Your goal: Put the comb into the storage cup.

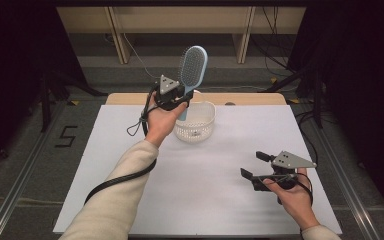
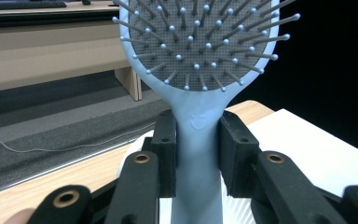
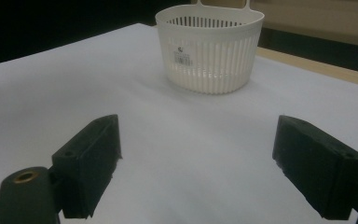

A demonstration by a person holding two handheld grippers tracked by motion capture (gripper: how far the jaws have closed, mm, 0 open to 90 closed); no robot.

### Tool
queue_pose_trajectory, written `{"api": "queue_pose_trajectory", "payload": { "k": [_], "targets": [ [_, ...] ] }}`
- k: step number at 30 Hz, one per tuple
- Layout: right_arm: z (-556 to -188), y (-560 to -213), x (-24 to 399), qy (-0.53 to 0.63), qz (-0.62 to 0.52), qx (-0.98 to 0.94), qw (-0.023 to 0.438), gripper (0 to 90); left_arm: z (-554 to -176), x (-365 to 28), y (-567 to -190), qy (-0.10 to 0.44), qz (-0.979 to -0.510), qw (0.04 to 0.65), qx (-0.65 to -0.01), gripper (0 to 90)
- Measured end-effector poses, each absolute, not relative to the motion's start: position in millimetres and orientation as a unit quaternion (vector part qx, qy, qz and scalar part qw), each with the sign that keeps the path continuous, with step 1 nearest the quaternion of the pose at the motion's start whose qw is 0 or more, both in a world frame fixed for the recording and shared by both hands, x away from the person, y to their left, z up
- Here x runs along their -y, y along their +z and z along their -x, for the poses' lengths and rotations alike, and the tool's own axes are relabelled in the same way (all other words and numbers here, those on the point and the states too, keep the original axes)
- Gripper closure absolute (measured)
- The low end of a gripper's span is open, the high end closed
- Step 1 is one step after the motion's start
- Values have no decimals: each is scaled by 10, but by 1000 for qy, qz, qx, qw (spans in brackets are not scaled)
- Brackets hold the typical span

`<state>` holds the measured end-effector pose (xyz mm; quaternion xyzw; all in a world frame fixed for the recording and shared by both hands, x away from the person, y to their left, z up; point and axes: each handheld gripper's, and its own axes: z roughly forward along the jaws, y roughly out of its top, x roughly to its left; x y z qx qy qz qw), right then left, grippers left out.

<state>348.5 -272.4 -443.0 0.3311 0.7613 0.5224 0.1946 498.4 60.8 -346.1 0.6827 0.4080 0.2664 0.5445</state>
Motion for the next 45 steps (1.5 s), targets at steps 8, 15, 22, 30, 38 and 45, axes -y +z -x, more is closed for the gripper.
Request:
{"api": "queue_pose_trajectory", "payload": {
  "k": [8,15,22,30,38,45],
  "targets": [
    [-3483,-4430,2724,523,-332,-761,193,158,-5002,-595,-3478,265,-684,544,-408,696],
    [-3483,-4430,2726,523,-332,-761,192,158,-5020,-584,-3490,265,-684,543,-408,696],
    [-3484,-4430,2725,523,-331,-761,193,158,-5040,-582,-3502,266,-684,542,-409,696],
    [-3483,-4430,2726,523,-332,-761,192,158,-5061,-566,-3518,263,-685,541,-411,696],
    [-3484,-4432,2726,525,-332,-760,192,158,-5071,-535,-3520,263,-686,542,-409,696],
    [-3482,-4430,2729,524,-331,-761,191,158,-5093,-517,-3517,261,-688,543,-406,696]
  ]
}}
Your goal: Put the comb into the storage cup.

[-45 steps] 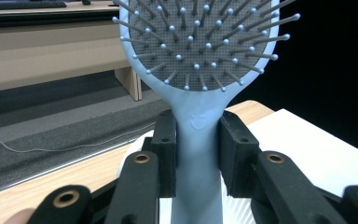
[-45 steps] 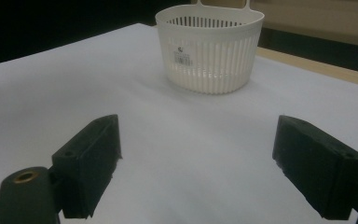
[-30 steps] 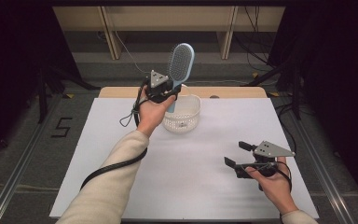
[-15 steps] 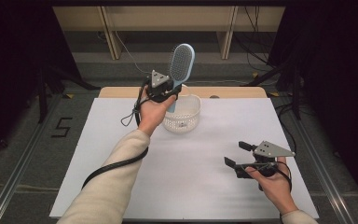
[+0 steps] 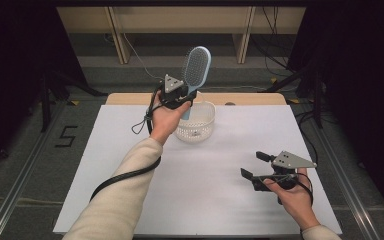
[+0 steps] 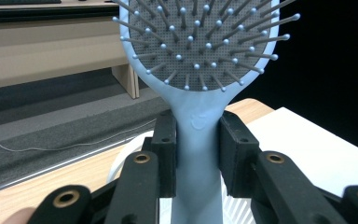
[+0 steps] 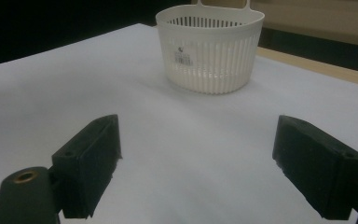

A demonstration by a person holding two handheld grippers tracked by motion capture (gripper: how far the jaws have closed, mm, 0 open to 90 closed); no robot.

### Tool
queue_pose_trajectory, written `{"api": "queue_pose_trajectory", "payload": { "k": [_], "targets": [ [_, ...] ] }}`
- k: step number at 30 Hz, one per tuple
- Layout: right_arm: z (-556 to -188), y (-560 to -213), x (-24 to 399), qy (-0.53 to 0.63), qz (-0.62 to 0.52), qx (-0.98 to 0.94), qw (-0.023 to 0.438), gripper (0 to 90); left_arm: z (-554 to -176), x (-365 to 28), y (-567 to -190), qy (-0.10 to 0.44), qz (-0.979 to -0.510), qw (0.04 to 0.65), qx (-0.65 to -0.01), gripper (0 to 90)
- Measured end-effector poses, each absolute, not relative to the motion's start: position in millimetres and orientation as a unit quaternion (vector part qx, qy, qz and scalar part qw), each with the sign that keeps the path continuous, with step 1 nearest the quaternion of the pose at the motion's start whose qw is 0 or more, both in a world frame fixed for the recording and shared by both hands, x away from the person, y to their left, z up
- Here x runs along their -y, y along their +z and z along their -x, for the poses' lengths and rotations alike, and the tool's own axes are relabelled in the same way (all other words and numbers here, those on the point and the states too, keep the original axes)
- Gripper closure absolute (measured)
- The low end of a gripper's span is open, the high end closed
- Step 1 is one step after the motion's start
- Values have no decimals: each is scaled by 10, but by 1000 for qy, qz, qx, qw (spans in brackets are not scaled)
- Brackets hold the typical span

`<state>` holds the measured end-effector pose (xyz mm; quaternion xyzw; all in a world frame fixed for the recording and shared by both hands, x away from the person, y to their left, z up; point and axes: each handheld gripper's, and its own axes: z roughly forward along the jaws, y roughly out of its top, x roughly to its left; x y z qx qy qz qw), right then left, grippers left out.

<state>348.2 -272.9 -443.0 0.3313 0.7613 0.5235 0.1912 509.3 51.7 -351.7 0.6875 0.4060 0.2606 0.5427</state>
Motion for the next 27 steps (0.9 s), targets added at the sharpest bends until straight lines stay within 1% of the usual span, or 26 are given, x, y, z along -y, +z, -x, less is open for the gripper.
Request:
{"api": "queue_pose_trajectory", "payload": {
  "k": [27],
  "targets": [
    [-3484,-4431,2736,523,-329,-763,191,158,-5157,-468,-3547,260,-684,544,-410,696]
  ]
}}
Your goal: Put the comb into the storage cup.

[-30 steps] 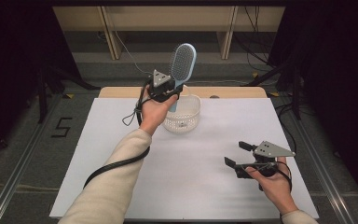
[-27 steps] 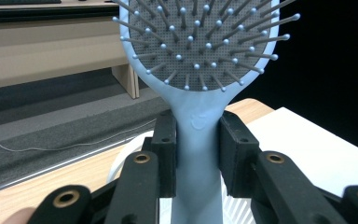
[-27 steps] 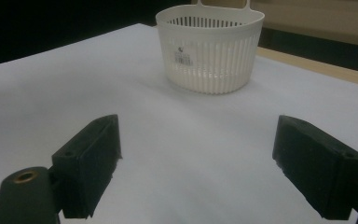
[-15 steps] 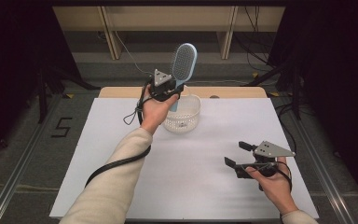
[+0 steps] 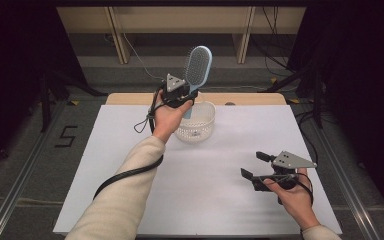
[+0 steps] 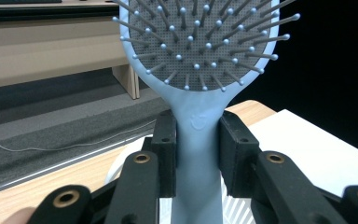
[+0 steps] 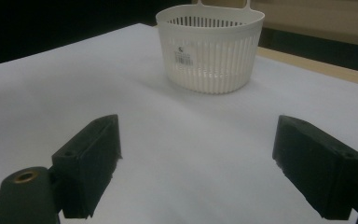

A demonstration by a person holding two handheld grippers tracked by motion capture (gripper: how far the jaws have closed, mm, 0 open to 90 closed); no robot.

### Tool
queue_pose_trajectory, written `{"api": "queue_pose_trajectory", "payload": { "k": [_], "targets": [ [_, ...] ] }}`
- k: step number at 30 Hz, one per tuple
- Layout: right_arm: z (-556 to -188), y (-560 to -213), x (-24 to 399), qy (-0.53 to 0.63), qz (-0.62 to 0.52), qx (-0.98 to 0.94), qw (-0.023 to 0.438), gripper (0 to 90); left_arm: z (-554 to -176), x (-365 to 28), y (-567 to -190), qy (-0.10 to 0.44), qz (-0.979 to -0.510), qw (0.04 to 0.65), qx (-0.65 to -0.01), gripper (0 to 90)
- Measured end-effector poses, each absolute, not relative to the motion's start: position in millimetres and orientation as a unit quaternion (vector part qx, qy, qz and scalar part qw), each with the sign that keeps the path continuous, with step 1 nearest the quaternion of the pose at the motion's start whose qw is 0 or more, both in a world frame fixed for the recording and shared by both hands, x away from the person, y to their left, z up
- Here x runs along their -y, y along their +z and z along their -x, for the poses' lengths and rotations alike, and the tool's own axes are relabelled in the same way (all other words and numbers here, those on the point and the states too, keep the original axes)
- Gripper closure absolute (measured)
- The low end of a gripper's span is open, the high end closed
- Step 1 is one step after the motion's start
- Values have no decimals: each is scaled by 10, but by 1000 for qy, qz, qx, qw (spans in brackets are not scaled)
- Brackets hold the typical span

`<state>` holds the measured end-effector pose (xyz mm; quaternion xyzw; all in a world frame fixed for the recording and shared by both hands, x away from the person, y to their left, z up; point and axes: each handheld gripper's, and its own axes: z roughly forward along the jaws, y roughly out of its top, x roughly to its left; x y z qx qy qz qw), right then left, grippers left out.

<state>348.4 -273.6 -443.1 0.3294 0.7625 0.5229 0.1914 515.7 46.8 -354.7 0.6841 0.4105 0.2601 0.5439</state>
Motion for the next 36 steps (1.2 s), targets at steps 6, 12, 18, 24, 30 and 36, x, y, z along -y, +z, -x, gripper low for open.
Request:
{"api": "queue_pose_trajectory", "payload": {
  "k": [6,12,18,24,30,36],
  "targets": [
    [-3484,-4432,2735,525,-329,-761,193,158,-5161,-451,-3563,261,-686,542,-409,696],
    [-3484,-4431,2735,525,-330,-761,193,158,-5176,-443,-3574,262,-687,540,-410,696],
    [-3484,-4431,2736,524,-330,-761,192,158,-5183,-431,-3568,261,-688,539,-409,696],
    [-3483,-4430,2736,525,-331,-760,191,158,-5196,-411,-3568,261,-689,539,-408,696],
    [-3484,-4430,2738,525,-332,-760,191,158,-5211,-384,-3575,261,-690,539,-407,696],
    [-3486,-4431,2741,525,-331,-760,192,158,-5221,-356,-3574,260,-691,538,-406,696]
  ]
}}
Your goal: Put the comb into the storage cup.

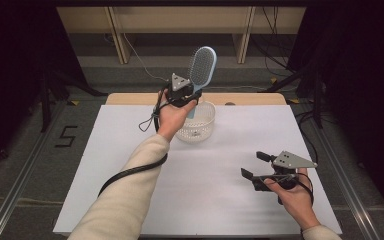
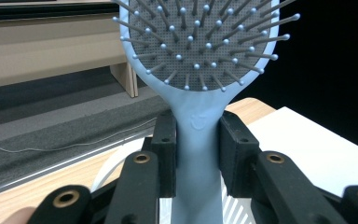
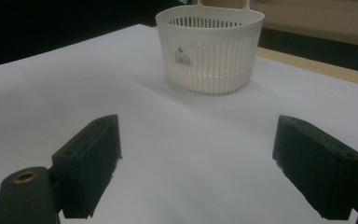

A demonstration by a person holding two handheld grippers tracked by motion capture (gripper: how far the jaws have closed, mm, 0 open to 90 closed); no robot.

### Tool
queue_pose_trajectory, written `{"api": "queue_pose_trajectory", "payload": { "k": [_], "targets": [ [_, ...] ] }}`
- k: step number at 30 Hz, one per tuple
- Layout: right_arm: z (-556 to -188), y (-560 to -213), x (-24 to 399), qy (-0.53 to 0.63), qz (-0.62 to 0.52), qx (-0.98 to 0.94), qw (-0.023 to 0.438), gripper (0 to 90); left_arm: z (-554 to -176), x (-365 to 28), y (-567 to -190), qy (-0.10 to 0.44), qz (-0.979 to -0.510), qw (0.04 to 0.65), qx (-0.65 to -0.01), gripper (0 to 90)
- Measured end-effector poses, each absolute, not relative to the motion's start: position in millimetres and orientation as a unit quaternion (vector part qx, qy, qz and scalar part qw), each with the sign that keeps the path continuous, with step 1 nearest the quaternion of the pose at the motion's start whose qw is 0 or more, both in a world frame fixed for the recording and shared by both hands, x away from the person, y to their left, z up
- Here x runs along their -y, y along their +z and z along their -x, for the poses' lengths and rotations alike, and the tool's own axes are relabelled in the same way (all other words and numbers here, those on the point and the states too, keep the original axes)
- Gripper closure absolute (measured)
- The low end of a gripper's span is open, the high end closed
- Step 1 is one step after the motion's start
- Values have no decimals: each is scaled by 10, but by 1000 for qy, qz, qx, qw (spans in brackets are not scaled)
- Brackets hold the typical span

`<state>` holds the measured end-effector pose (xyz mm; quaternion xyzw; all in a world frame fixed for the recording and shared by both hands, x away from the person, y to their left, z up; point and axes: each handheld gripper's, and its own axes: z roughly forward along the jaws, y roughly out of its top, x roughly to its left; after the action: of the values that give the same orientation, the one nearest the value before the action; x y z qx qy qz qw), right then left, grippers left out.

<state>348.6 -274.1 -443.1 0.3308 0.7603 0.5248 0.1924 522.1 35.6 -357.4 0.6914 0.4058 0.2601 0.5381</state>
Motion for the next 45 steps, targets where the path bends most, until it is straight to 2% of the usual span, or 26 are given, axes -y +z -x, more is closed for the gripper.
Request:
{"api": "queue_pose_trajectory", "payload": {
  "k": [45],
  "targets": [
    [-3485,-4433,2742,527,-330,-759,192,158,-5277,-250,-3638,250,-697,536,-405,696]
  ]
}}
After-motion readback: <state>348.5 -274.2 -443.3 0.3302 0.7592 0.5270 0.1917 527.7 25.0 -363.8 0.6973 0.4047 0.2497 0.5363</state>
